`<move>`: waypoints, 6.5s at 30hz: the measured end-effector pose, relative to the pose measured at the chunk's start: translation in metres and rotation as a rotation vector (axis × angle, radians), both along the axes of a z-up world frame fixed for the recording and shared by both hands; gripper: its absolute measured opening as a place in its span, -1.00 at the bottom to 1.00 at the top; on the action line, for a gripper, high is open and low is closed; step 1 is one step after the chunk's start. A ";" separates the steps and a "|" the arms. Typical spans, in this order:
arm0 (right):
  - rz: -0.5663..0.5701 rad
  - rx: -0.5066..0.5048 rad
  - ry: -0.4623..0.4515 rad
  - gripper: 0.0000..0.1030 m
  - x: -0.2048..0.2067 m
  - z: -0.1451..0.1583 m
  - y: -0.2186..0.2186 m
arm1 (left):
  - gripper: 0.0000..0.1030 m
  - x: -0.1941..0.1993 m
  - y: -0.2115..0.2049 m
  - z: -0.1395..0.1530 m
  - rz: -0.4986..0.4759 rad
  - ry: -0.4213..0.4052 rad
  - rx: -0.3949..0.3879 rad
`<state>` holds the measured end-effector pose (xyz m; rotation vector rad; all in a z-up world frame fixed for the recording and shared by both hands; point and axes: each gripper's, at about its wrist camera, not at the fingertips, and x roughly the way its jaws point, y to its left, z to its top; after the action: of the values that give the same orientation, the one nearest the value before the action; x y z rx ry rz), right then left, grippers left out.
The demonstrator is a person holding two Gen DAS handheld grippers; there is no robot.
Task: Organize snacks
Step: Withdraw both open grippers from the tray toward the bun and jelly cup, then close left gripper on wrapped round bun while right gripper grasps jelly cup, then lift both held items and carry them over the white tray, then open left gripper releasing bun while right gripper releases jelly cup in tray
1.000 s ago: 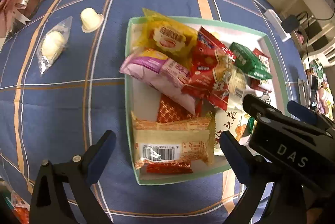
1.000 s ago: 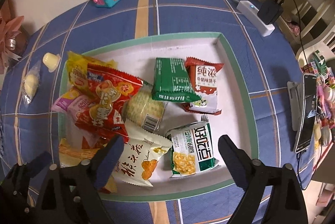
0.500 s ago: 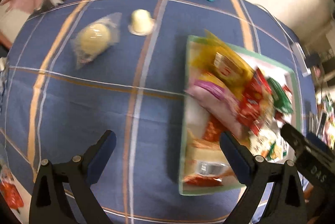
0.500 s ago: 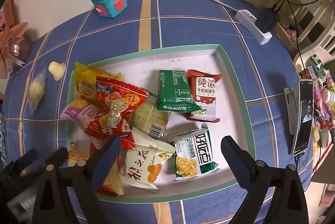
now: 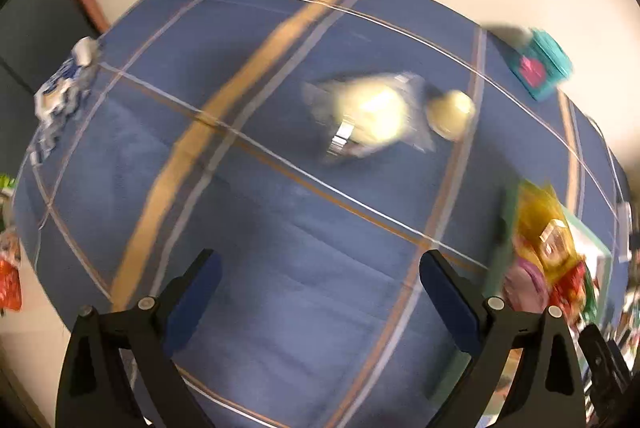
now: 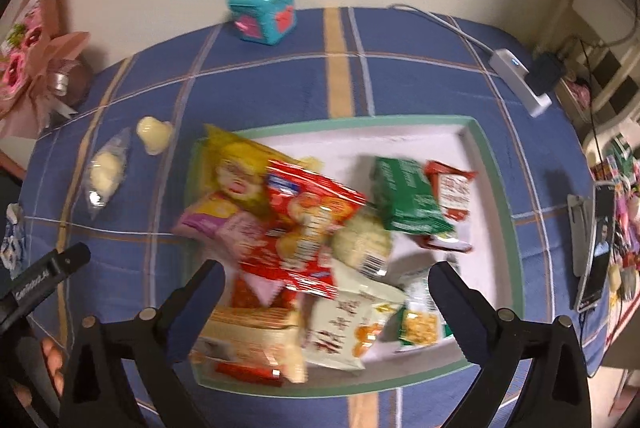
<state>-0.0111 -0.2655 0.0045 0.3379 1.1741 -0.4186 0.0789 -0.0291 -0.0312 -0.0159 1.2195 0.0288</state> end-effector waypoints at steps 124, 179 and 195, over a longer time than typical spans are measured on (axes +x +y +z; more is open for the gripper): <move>0.249 0.018 -0.136 -0.03 0.037 0.001 0.084 | 0.18 0.011 0.002 0.037 -0.067 -0.015 -0.287; -0.177 0.159 -0.012 -0.03 -0.081 -0.029 -0.099 | 0.36 -0.086 -0.177 0.006 -0.525 0.099 -0.182; -0.123 0.151 0.005 -0.01 -0.076 -0.030 -0.083 | 0.52 -0.087 -0.148 0.022 -0.483 0.102 -0.283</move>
<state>-0.0869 -0.3489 -0.0256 0.5424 1.1968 -0.4390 -0.0085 -0.1773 -0.0090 0.0342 1.2940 -0.5703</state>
